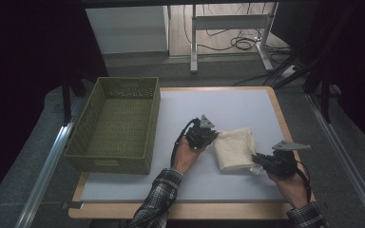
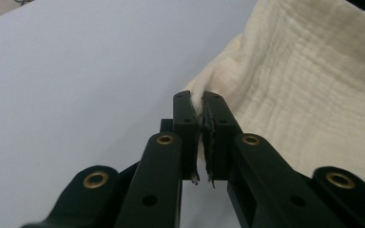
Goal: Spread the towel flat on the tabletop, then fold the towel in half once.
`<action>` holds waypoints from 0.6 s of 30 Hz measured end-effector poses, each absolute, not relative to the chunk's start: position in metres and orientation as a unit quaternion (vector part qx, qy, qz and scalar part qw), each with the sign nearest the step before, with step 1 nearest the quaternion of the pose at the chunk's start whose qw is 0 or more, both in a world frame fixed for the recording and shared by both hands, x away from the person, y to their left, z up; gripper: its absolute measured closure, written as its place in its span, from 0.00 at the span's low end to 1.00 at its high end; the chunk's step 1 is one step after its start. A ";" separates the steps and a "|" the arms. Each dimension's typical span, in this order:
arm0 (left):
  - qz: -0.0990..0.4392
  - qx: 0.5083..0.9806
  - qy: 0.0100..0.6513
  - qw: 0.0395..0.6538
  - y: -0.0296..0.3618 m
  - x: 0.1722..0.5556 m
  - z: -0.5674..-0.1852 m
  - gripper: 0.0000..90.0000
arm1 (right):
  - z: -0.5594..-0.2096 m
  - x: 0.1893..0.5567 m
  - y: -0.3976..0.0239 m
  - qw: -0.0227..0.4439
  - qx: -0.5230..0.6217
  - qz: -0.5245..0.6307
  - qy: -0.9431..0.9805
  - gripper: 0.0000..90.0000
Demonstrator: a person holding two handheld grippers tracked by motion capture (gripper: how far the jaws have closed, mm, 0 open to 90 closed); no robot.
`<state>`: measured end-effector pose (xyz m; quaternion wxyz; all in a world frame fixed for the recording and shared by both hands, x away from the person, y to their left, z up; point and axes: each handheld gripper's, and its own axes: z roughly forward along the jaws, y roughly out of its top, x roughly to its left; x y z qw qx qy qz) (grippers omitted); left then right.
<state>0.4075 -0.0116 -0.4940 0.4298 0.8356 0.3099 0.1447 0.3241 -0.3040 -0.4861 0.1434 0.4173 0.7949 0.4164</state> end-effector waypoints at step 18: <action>0.171 0.830 0.325 0.420 0.020 0.406 -0.475 0.95 | -0.474 0.333 -0.271 0.136 0.393 0.435 0.799 0.91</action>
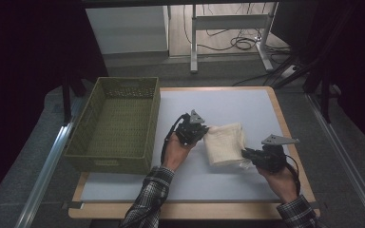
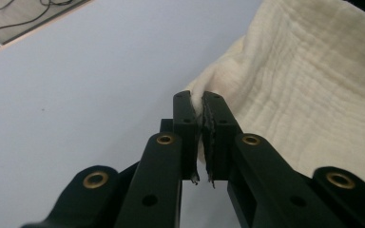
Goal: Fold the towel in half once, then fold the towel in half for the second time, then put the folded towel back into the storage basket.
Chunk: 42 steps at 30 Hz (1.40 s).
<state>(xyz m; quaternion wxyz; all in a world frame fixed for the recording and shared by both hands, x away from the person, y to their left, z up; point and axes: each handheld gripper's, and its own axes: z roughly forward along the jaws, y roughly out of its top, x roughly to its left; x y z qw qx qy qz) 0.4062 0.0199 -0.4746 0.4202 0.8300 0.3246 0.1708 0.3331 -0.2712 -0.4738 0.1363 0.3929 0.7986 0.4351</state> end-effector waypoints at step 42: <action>0.241 0.832 0.328 0.378 0.078 0.404 -0.415 0.94 | -0.434 0.352 -0.196 0.133 0.339 0.463 0.808 0.91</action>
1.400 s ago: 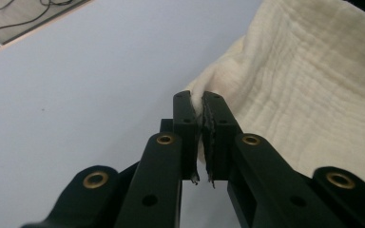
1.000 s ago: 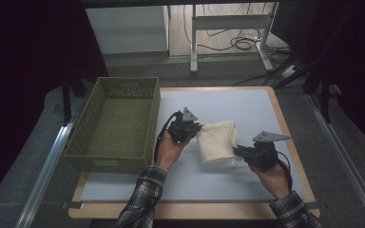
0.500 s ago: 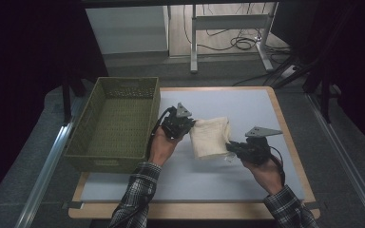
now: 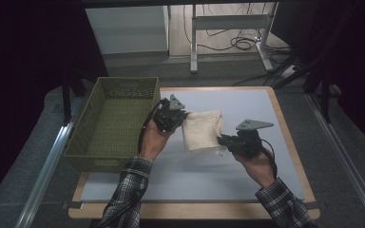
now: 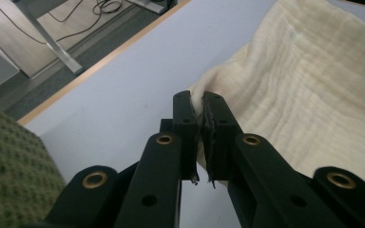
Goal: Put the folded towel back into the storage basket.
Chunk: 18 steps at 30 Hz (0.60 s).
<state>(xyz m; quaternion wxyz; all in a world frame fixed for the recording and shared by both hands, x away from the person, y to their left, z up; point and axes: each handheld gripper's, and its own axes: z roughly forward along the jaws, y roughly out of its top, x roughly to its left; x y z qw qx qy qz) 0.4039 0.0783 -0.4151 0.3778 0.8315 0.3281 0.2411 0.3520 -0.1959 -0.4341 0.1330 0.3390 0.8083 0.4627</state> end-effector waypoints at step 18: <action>0.273 0.822 0.349 0.357 0.115 0.409 -0.386 0.94 | -0.417 0.369 -0.160 0.124 0.330 0.484 0.801 0.90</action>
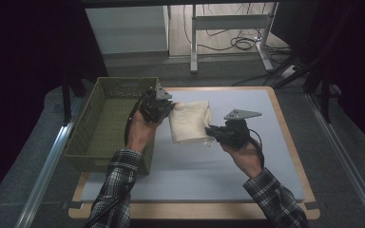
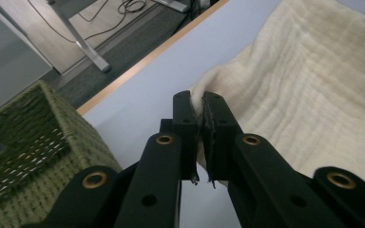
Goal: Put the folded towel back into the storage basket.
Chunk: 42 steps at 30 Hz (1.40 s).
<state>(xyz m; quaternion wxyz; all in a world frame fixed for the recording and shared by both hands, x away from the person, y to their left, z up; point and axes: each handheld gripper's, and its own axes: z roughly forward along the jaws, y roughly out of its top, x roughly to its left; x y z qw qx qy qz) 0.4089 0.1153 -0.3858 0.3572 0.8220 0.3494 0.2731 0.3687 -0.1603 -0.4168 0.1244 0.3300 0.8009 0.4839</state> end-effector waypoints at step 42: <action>0.357 0.768 0.423 0.321 0.237 0.397 -0.364 0.94 | -0.408 0.397 -0.017 0.088 0.289 0.500 0.811 0.90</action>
